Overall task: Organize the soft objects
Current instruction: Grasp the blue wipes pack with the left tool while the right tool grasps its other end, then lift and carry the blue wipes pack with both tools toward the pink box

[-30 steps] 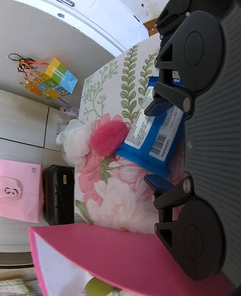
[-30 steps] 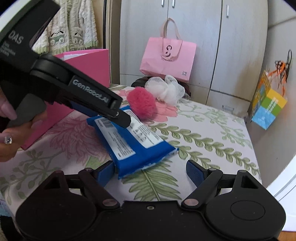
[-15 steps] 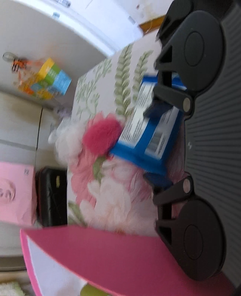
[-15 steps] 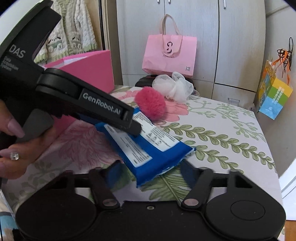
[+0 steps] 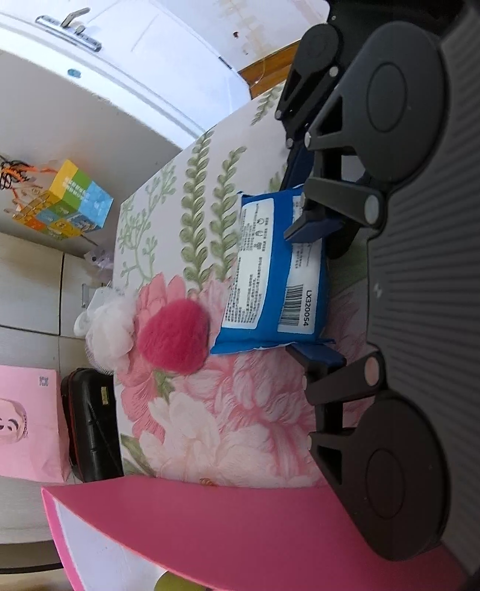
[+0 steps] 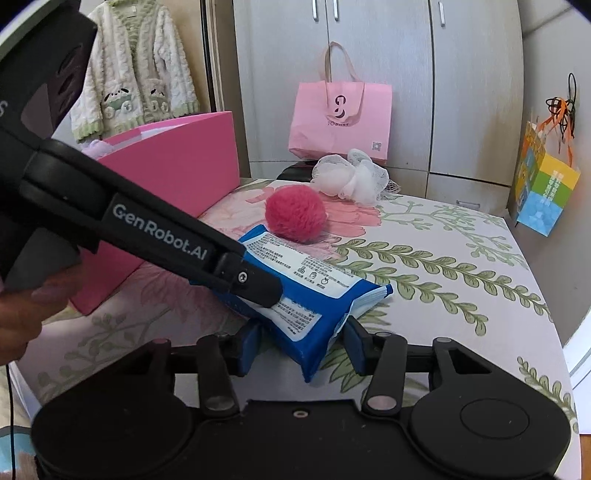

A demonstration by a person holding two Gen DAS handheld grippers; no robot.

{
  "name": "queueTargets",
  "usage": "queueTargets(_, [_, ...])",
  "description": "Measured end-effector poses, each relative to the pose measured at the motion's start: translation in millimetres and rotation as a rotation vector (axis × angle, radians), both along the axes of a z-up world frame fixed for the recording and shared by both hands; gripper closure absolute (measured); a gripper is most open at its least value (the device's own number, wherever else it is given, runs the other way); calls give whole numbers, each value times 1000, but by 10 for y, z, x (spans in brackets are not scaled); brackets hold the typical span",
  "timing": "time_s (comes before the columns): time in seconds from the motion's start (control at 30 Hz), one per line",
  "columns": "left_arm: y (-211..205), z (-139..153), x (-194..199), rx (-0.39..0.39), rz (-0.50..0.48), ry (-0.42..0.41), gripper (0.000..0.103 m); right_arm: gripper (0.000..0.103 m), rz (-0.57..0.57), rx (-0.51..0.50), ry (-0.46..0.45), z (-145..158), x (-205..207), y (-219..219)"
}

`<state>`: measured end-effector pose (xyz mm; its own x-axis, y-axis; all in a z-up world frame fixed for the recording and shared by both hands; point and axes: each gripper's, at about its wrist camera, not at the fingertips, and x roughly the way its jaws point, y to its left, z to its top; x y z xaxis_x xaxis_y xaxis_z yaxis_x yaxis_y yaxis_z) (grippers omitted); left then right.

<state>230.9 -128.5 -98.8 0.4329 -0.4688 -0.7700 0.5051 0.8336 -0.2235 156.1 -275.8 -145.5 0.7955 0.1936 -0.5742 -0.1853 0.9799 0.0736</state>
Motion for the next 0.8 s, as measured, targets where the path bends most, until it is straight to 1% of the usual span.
queueTargets(0.03, [7, -7, -18, -15, -13, 21, 48, 42, -3, -4, 1, 4, -23, 10])
queueTargets(0.07, [9, -16, -37, -30, -24, 49, 48, 35, -7, -16, 2, 10, -40, 24])
queueTargets(0.1, [7, -15, -74, -34, -27, 57, 48, 33, -12, -33, 2, 12, -68, 45])
queueTargets(0.17, [-13, 0, -162, -13, -26, 37, 48, 33, -15, -42, 4, 12, -105, 54])
queueTargets(0.33, [24, 88, -333, -22, -50, 37, 48, 29, -12, -18, 20, 56, -185, 37])
queueTargets(0.47, [73, 203, -473, -22, -68, 31, 48, 28, 2, 3, 21, 140, -293, 33])
queueTargets(0.53, [80, 261, -548, -14, -86, 27, 45, 28, 11, -3, 18, 204, -372, 52])
queueTargets(0.63, [94, 351, -660, 5, -103, 21, 45, 28, 36, -38, 12, 313, -467, 107])
queueTargets(0.8, [222, 521, -843, 7, -113, 15, 45, 28, 92, -112, 2, 513, -606, 227])
